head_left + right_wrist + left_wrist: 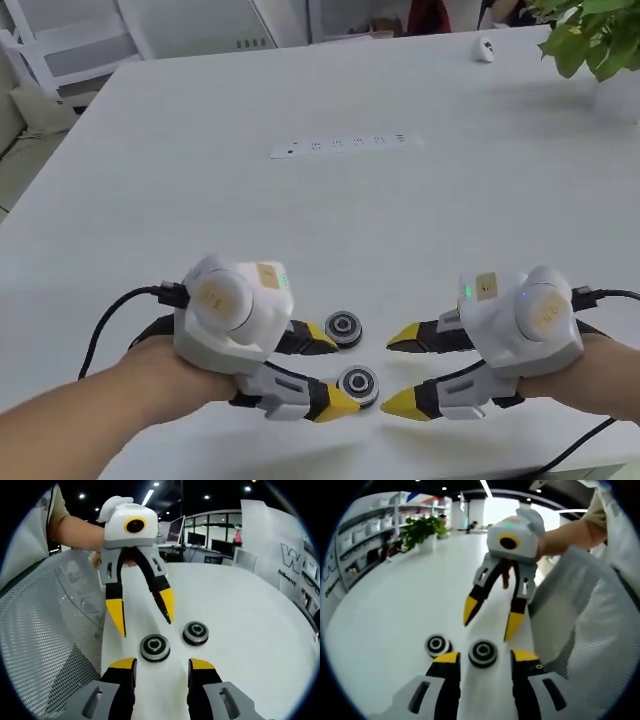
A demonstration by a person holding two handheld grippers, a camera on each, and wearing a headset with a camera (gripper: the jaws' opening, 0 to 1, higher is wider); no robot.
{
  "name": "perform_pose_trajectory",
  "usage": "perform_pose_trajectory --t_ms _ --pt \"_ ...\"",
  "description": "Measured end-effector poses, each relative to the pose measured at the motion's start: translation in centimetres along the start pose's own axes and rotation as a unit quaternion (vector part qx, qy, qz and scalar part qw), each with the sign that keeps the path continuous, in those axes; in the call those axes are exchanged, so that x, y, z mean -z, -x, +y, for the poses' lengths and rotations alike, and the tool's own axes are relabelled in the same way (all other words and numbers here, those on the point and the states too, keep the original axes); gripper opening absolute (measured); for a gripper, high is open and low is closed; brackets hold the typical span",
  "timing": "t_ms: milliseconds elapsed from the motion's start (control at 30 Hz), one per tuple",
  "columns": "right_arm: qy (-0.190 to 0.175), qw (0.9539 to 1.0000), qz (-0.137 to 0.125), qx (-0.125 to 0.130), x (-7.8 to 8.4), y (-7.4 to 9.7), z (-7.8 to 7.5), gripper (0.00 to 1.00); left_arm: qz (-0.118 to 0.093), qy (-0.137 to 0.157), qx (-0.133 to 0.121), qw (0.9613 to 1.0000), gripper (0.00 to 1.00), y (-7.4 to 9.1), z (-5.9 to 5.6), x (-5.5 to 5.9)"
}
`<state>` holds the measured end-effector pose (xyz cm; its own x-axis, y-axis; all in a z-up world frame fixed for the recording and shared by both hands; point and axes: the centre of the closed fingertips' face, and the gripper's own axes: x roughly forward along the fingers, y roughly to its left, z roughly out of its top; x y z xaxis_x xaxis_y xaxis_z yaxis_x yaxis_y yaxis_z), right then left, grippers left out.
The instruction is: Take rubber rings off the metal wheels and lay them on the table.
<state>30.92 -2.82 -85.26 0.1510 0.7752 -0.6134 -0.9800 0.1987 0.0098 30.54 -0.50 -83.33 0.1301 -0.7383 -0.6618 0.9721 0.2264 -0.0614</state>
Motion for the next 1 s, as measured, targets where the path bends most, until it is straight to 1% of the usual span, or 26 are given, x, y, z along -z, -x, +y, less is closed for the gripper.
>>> perform_pose_trajectory --t_ms 133,200,300,433,533,667,767,867,1000 --pt "0.0 1.0 -0.001 -0.001 0.0 0.0 0.0 0.37 0.003 0.0 0.004 1.0 0.38 -0.4 -0.2 0.1" --pt "-0.003 1.0 -0.002 -0.001 0.0 0.0 0.1 0.37 0.004 -0.002 0.0 1.0 0.38 -0.6 0.0 0.2" --pt "-0.003 1.0 -0.002 -0.002 0.1 -0.1 0.1 0.37 0.002 0.005 0.003 1.0 0.35 -0.7 -0.1 0.1" --pt "-0.002 1.0 0.001 -0.003 0.3 -0.1 0.2 0.37 -0.001 0.007 0.005 1.0 0.31 -0.9 -0.2 0.0" --pt "-0.003 1.0 0.001 -0.003 0.3 -0.1 0.2 0.37 0.001 0.009 0.008 0.9999 0.27 -1.1 -0.4 0.1" --pt "-0.004 1.0 0.001 -0.005 0.3 -0.2 0.3 0.37 0.003 0.011 0.006 0.9999 0.26 -1.4 -0.3 0.2" --pt "-0.004 1.0 0.001 -0.005 0.4 -0.2 0.3 0.37 0.001 0.016 0.001 0.9999 0.26 -1.6 0.0 0.3" --pt "-0.005 1.0 0.001 -0.005 0.4 -0.3 0.4 0.37 -0.001 0.021 0.0 0.9998 0.23 -1.8 0.0 0.3" --pt "-0.006 1.0 0.001 -0.005 0.5 -0.3 0.4 0.37 -0.001 0.018 -0.005 0.9998 0.21 -1.9 0.1 0.4"
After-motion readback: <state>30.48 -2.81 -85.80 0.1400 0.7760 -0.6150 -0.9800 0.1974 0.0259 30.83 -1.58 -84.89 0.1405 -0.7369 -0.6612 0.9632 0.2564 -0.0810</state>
